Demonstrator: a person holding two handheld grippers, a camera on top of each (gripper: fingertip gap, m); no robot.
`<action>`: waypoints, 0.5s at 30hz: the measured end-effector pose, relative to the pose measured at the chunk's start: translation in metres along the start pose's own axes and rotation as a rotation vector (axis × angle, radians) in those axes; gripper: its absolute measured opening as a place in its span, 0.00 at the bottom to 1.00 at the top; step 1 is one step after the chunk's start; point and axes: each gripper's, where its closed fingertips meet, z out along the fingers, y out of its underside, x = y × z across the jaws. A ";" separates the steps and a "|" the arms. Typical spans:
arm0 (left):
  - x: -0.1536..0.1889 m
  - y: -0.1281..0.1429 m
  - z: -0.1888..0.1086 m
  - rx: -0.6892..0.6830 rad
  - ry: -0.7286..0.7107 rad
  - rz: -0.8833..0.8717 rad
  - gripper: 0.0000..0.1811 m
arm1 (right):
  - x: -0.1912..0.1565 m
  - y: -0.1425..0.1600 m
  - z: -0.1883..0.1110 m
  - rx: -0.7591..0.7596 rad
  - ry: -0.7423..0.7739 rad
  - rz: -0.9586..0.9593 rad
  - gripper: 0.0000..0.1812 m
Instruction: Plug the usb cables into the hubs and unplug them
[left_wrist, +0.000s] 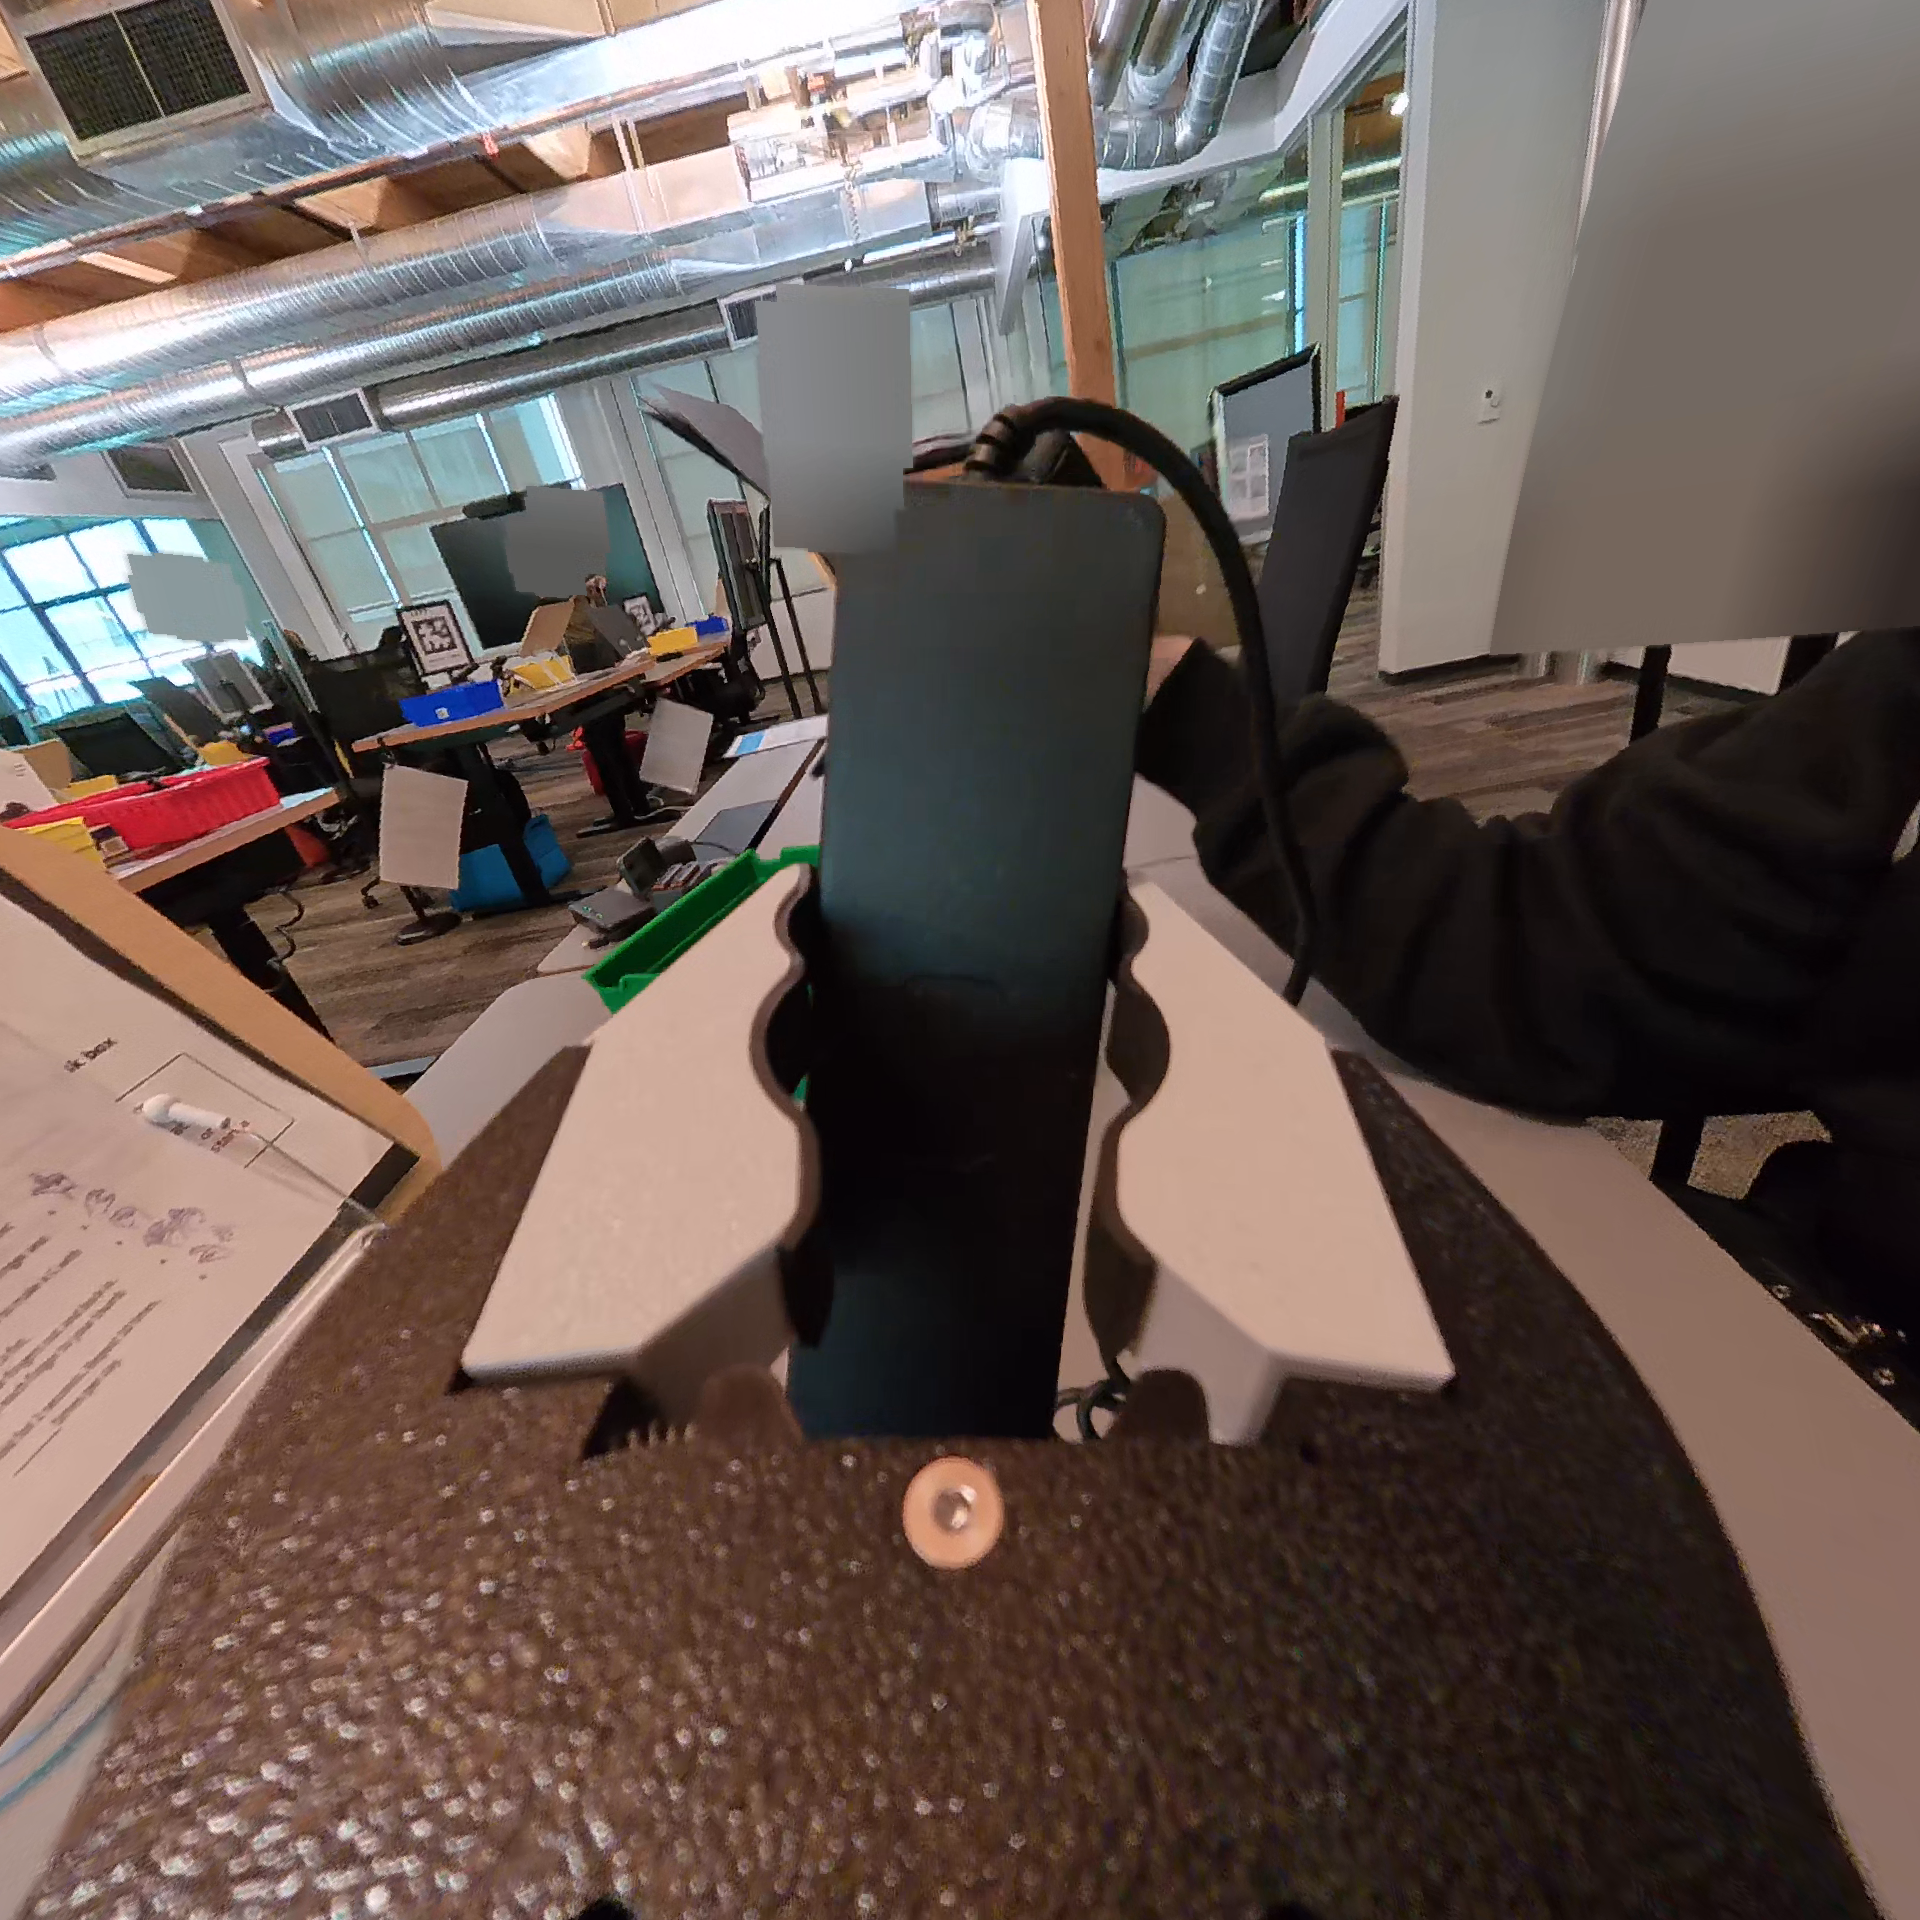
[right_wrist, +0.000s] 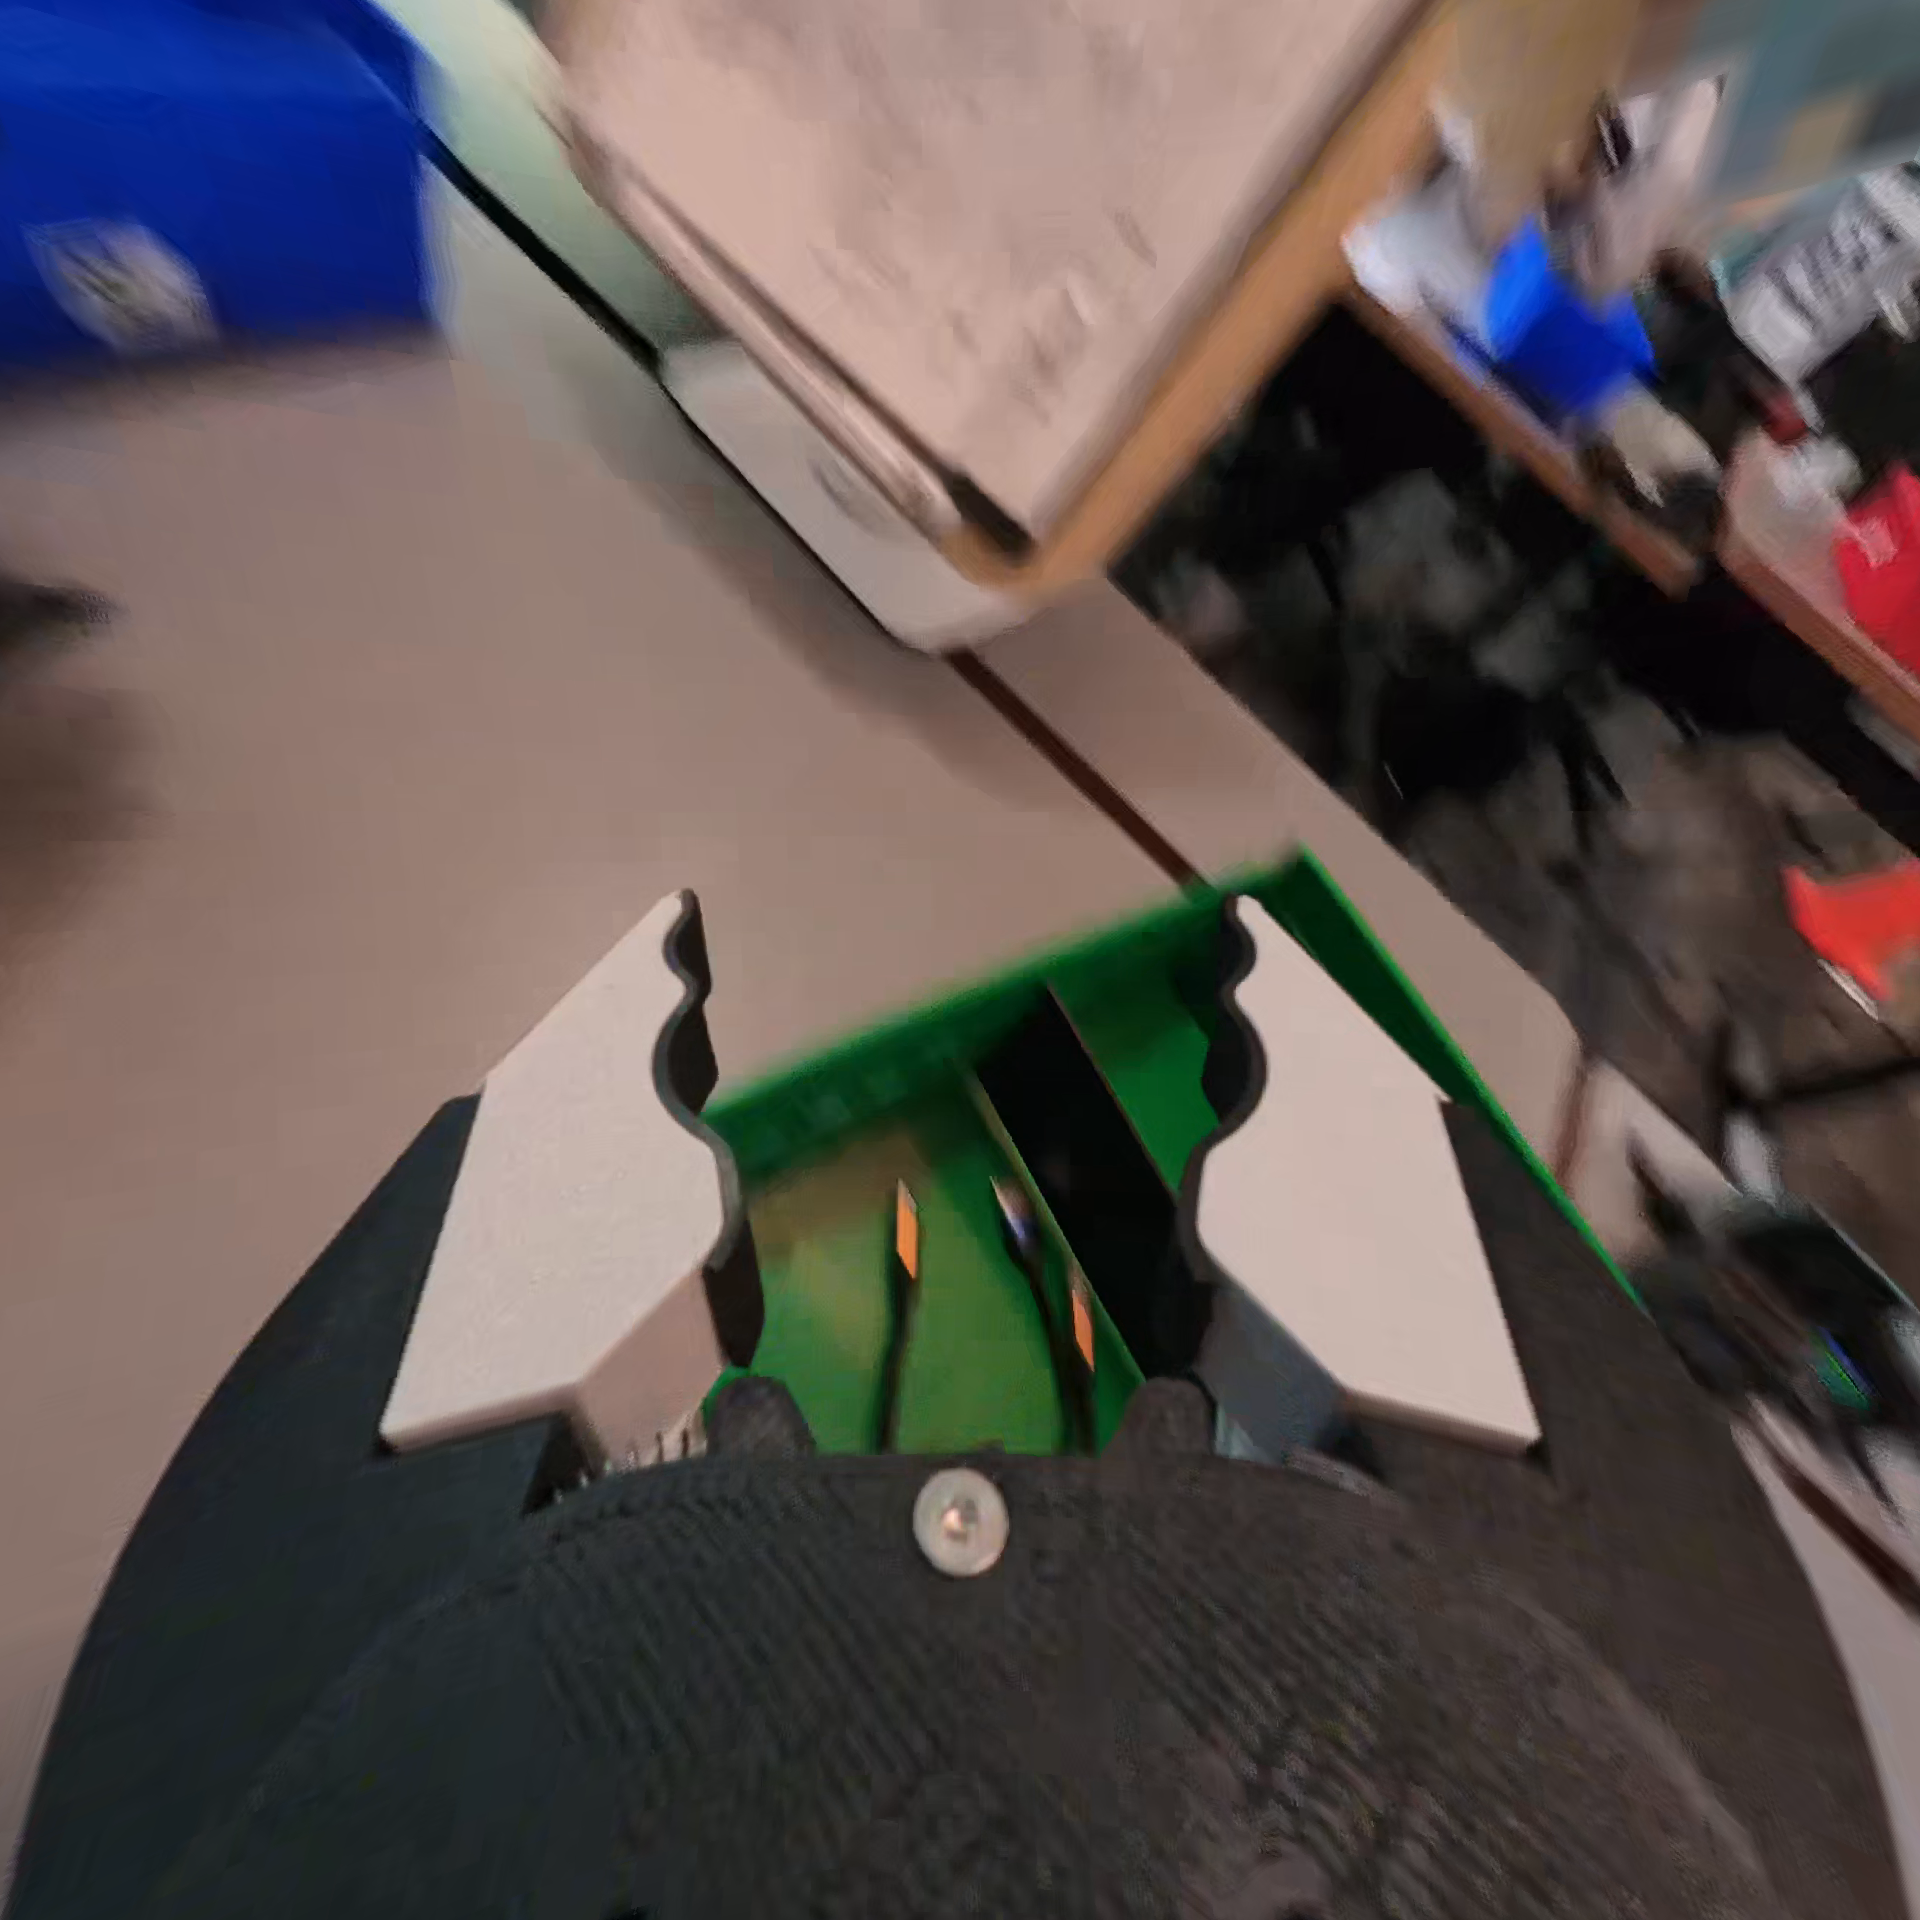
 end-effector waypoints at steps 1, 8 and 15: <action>0.002 -0.003 0.001 0.019 0.011 -0.003 0.29 | -0.018 -0.021 0.004 0.091 -0.084 0.002 0.50; 0.011 -0.008 0.014 0.080 0.050 0.005 0.29 | -0.168 -0.134 0.041 0.451 -0.612 -0.071 0.52; 0.014 -0.008 0.021 0.097 0.058 0.015 0.29 | -0.221 -0.147 0.069 0.487 -0.701 -0.119 0.43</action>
